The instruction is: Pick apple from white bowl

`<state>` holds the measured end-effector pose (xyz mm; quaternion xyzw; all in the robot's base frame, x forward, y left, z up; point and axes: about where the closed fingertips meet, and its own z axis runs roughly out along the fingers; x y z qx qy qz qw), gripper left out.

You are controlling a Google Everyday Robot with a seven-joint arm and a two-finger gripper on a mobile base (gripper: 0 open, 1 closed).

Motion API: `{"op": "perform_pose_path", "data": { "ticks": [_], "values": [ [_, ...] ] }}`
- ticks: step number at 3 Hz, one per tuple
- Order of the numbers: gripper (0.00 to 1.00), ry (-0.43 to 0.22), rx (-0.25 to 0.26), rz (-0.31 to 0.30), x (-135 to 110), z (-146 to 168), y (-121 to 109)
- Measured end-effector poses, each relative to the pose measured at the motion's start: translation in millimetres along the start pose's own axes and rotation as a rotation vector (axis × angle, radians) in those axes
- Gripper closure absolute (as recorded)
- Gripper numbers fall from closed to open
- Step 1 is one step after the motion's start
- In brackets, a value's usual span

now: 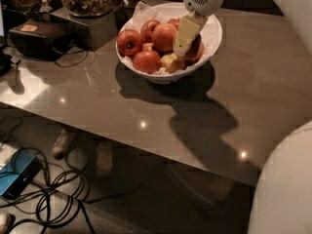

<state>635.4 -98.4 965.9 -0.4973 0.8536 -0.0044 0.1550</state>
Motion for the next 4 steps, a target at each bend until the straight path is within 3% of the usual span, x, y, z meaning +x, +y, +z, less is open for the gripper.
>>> {"op": "perform_pose_path", "data": {
  "ticks": [3,4],
  "values": [
    [1.00,-0.103,0.013,-0.121,-37,-53,17],
    [1.00,-0.122,0.027,-0.119,-43,-51,13]
  ]
}}
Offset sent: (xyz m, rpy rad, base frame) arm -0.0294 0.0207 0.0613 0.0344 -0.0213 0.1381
